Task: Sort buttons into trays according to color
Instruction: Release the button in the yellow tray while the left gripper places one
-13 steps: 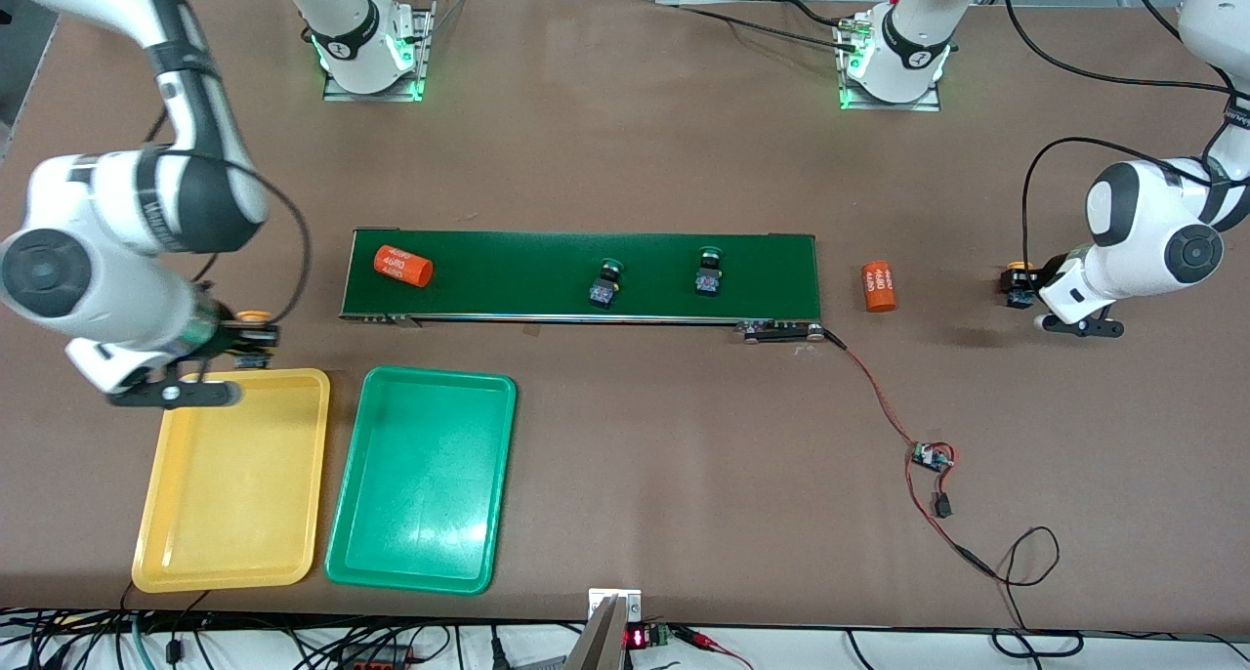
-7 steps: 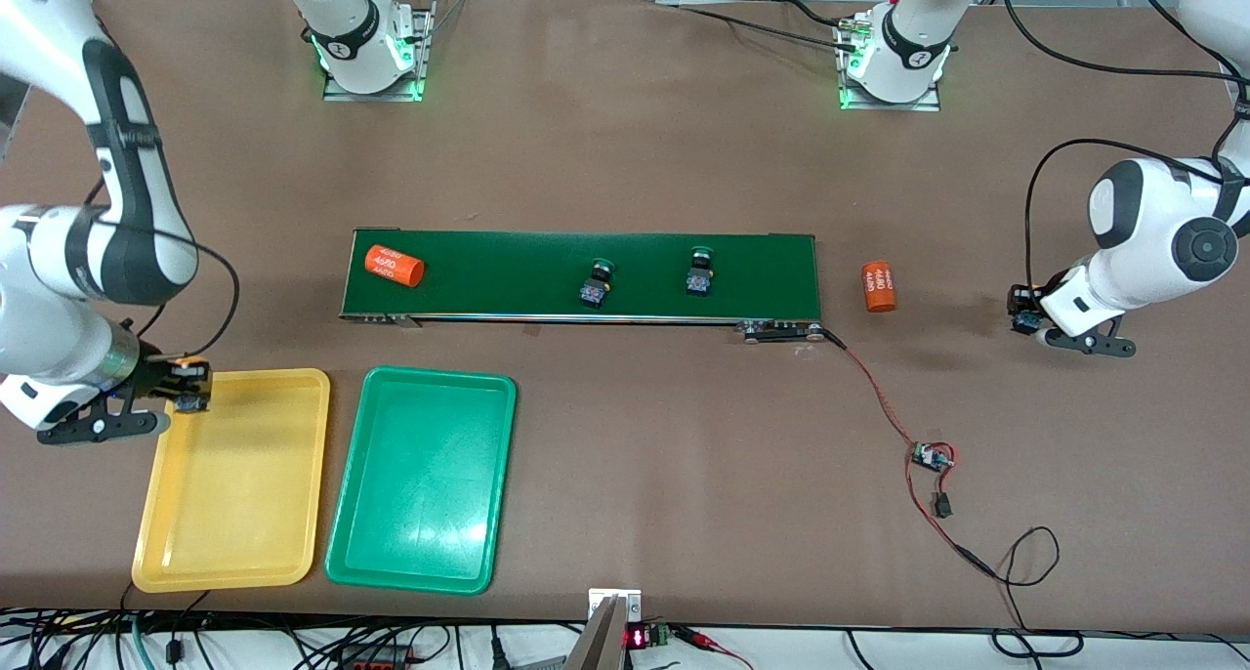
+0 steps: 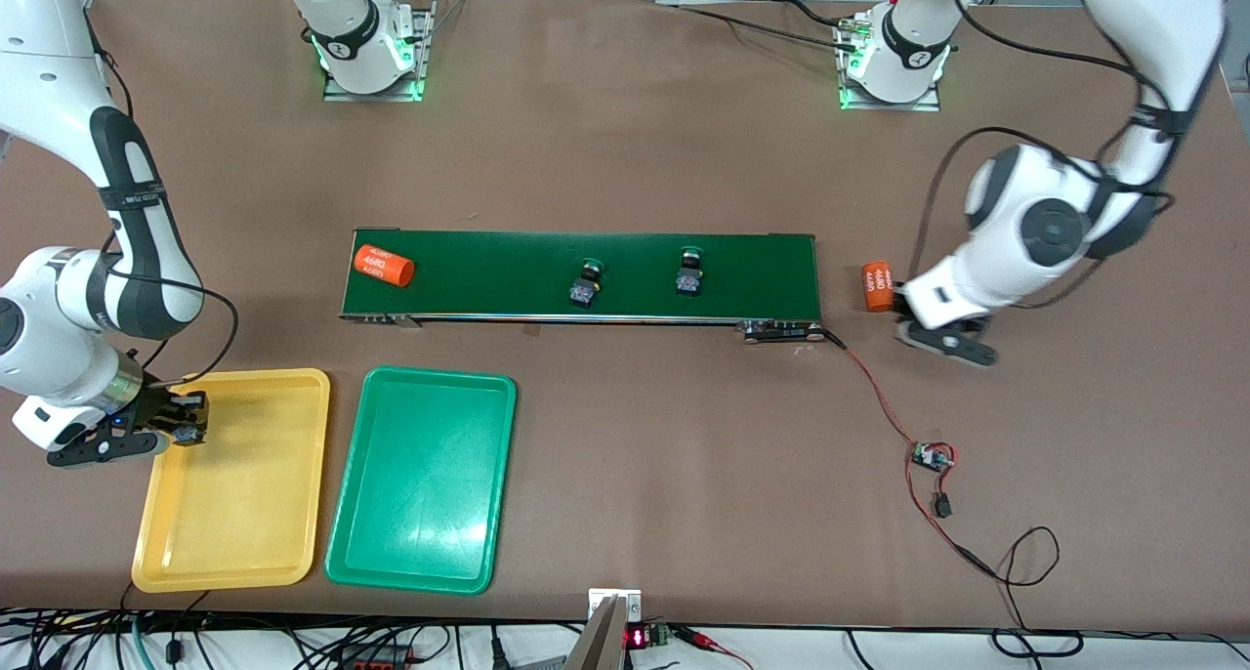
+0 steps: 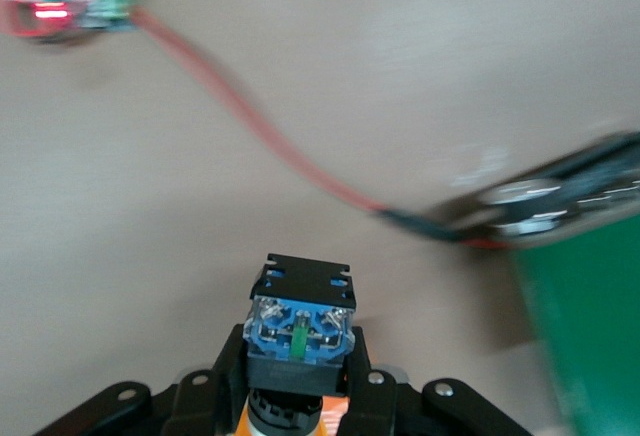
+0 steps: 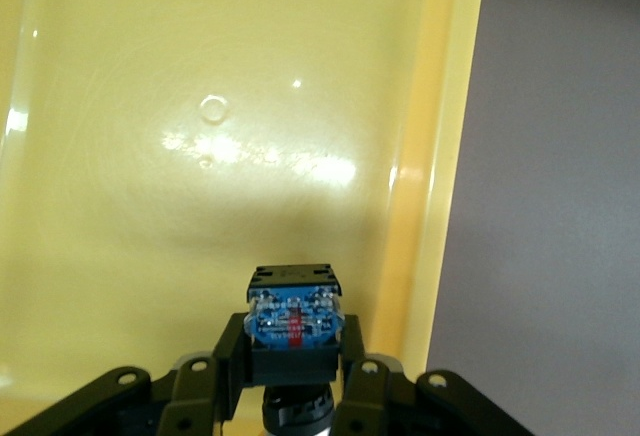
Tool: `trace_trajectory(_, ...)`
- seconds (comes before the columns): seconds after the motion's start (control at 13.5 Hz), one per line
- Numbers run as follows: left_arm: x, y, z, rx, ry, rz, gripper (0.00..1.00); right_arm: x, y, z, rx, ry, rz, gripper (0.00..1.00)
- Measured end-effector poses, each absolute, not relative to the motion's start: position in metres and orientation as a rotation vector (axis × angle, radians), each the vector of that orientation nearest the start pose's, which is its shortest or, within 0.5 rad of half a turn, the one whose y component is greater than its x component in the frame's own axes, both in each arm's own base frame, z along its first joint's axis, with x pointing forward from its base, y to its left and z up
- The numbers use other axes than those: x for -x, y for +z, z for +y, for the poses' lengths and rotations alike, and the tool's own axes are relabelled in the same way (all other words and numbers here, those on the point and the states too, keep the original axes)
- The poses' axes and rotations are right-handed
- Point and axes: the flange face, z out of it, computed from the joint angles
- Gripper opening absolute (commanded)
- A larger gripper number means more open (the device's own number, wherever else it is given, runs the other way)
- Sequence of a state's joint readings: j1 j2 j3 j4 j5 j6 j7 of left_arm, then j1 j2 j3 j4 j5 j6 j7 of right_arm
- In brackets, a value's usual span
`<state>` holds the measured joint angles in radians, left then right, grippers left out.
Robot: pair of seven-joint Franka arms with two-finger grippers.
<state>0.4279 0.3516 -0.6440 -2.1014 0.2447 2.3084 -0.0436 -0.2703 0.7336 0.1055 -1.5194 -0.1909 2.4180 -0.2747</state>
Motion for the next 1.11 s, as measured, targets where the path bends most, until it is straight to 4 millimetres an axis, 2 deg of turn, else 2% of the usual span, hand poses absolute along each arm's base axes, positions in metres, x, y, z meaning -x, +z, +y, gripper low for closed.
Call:
trace_trajectory(0.15,-0.546,0.282,-0.162,3.130,0.118,0.476,0.00,-0.715,0.235,-0.137,3.217,-0.248,-0.341,0.31)
trace_trajectory(0.22,-0.540,0.284,-0.182,3.134,0.124,0.458,0.00,-0.715,0.230,-0.137,3.216,-0.248,-0.341,0.31)
trace_trajectory(0.3,-0.533,0.286,-0.201,3.152,0.141,0.432,0.00,-0.715,0.224,-0.137,3.214,-0.257,-0.341,0.35)
trace_trajectory(0.52,-0.510,0.286,-0.252,3.197,0.196,0.405,0.00,-0.715,0.214,-0.135,3.209,-0.259,-0.344,0.69)
trace_trajectory(0.67,-0.503,0.283,-0.264,3.199,0.212,0.395,0.00,-0.715,0.211,-0.135,3.207,-0.254,-0.345,0.85)
trace_trajectory(0.82,-0.504,0.278,-0.261,3.200,0.229,0.374,0.00,-0.715,0.211,-0.133,3.206,-0.256,-0.348,0.98)
trace_trajectory(1.11,-0.506,0.268,-0.257,3.214,0.254,0.227,0.00,-0.719,0.218,-0.136,3.209,-0.279,-0.342,1.00)
